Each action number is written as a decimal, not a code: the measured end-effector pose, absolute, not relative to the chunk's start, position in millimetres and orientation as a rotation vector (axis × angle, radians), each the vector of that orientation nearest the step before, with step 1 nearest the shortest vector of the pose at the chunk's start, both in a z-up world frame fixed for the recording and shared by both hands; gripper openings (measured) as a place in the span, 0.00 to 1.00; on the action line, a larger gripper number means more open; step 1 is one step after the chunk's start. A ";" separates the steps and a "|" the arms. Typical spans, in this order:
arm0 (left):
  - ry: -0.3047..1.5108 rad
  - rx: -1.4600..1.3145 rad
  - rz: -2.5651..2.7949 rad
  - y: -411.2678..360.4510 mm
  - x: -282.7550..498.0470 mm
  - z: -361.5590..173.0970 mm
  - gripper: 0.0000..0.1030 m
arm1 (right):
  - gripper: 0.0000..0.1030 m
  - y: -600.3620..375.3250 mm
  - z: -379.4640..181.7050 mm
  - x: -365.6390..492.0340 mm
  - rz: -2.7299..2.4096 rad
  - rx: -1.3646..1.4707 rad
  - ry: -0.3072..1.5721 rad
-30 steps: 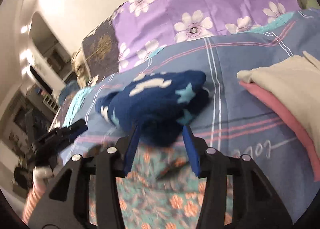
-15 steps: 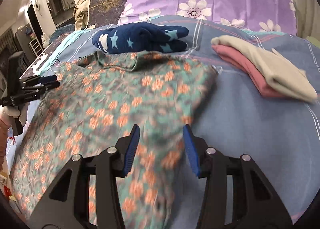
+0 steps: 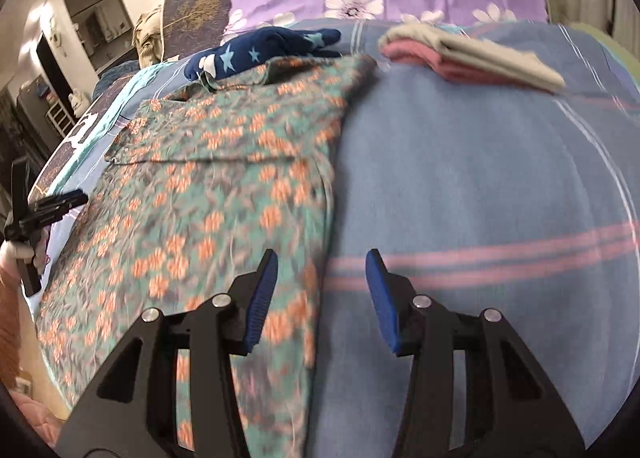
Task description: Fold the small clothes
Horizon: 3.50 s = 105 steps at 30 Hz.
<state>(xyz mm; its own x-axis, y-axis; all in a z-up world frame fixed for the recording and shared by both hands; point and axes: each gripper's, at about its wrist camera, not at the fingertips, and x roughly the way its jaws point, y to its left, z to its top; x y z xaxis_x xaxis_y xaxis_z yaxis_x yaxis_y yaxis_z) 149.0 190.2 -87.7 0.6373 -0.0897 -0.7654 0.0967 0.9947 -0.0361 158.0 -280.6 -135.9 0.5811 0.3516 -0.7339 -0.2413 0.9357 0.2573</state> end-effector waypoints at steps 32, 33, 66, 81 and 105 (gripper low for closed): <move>0.833 -0.148 -0.123 201.9 341.8 -98.2 0.36 | 0.32 -149.8 -90.0 319.3 0.532 0.062 0.846; 0.817 -0.149 -0.134 201.4 336.3 -99.6 0.36 | 0.29 -127.9 -85.2 329.4 0.556 0.028 0.846; 0.733 -0.251 -0.035 228.0 318.7 -96.9 0.34 | 0.29 108.8 -96.6 474.3 0.780 0.268 1.089; 0.747 -0.324 -0.177 229.8 318.1 -106.2 0.31 | 0.45 112.3 -130.0 489.8 0.824 0.371 1.287; 0.794 -0.433 -0.050 253.7 321.0 -116.3 0.31 | 0.09 112.9 -77.8 458.6 0.843 0.188 1.034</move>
